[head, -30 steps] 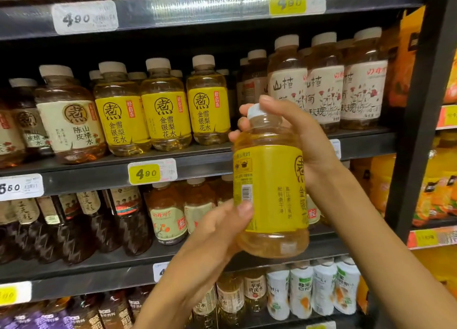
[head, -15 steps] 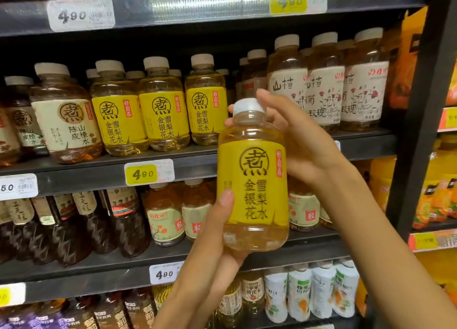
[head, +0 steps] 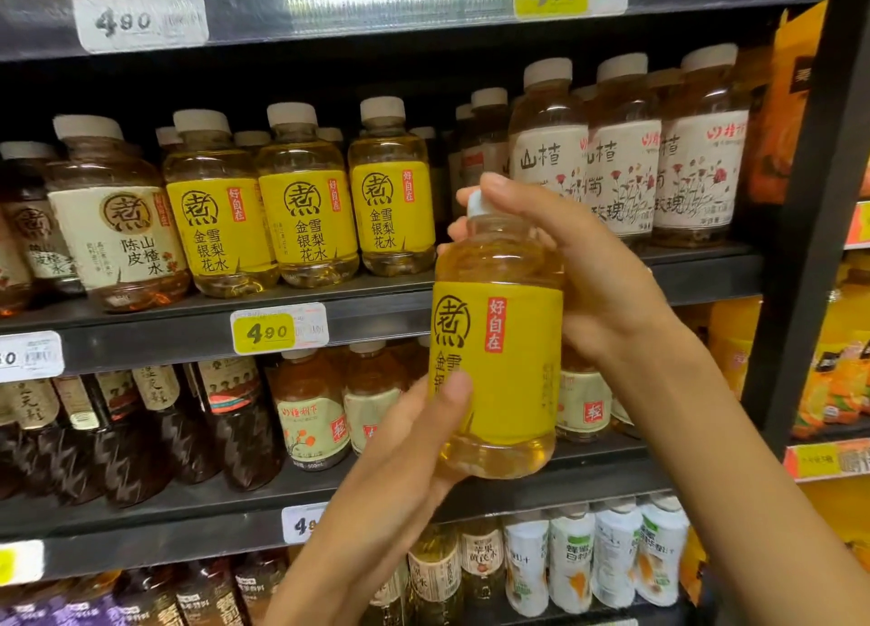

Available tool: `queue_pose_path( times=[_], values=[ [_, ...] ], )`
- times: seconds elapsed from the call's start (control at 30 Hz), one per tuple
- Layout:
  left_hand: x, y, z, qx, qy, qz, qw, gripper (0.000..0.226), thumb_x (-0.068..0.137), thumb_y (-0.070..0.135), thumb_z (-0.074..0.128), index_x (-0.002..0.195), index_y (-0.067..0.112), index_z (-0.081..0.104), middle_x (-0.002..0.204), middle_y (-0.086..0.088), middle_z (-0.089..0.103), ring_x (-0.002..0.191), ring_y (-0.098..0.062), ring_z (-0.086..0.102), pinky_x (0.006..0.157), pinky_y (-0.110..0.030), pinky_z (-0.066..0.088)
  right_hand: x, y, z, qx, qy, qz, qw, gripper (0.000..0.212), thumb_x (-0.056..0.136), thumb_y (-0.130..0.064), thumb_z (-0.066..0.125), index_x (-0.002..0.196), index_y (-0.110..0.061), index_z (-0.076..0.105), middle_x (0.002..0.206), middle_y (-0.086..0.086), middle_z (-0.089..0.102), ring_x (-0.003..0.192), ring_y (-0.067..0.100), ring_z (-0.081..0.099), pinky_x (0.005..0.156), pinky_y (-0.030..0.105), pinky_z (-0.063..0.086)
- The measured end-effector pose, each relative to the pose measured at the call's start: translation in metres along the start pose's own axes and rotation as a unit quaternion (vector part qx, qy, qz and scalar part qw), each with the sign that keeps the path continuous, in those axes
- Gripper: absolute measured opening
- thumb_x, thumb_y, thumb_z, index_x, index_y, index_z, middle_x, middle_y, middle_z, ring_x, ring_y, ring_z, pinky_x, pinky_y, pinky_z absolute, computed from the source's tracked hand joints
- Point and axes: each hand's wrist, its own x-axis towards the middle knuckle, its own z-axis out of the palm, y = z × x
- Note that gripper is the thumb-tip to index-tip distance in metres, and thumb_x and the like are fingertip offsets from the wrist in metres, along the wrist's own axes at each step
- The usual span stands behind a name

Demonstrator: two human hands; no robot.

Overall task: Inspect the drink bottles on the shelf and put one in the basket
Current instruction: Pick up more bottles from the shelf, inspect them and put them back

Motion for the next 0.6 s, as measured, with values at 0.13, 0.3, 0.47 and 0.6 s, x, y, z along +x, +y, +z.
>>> queue_pose_path(
  times=[0.13, 0.3, 0.47, 0.6],
  values=[
    [-0.001, -0.008, 0.005, 0.073, 0.01, 0.009, 0.997, 0.065, 0.046, 0.071, 0.081, 0.104, 0.042, 0.069, 0.113, 0.009, 0.072, 0.108, -0.01, 0.066, 0.09, -0.029, 0.051, 0.0, 0.001, 0.002, -0.062, 0.001, 0.003, 0.998, 0.032, 0.081, -0.037, 0.063, 0.099, -0.011, 0.07, 0.088, 0.006, 0.075, 0.082, 0.018, 0.071, 0.071, 0.027, 0.058],
    [-0.004, -0.007, 0.006, 0.033, 0.035, 0.029, 0.998, 0.061, 0.045, 0.068, 0.083, 0.099, 0.041, 0.072, 0.11, 0.005, 0.073, 0.104, -0.012, 0.068, 0.085, -0.026, 0.054, 0.004, -0.001, -0.003, -0.019, -0.045, 0.037, 0.998, 0.051, 0.079, -0.049, 0.057, 0.11, -0.011, 0.066, 0.095, 0.007, 0.074, 0.088, 0.016, 0.07, 0.074, 0.027, 0.057],
    [-0.002, -0.01, 0.006, -0.102, 0.032, -0.005, 0.994, 0.077, 0.044, 0.055, 0.091, 0.111, 0.022, 0.07, 0.12, -0.012, 0.068, 0.114, -0.036, 0.062, 0.101, -0.056, 0.044, 0.01, 0.011, 0.002, 0.096, -0.09, 0.084, 0.988, 0.055, 0.085, -0.048, 0.051, 0.112, -0.002, 0.064, 0.094, 0.009, 0.07, 0.095, 0.026, 0.065, 0.085, 0.036, 0.053],
    [-0.005, -0.011, 0.004, -0.114, 0.024, -0.012, 0.993, 0.09, 0.048, 0.051, 0.091, 0.124, 0.014, 0.057, 0.126, -0.016, 0.064, 0.12, -0.04, 0.056, 0.107, -0.057, 0.037, 0.012, 0.015, 0.006, 0.159, -0.125, 0.079, 0.976, 0.041, 0.082, -0.041, 0.052, 0.092, -0.005, 0.068, 0.081, 0.009, 0.072, 0.082, 0.025, 0.071, 0.081, 0.037, 0.056]
  ],
)
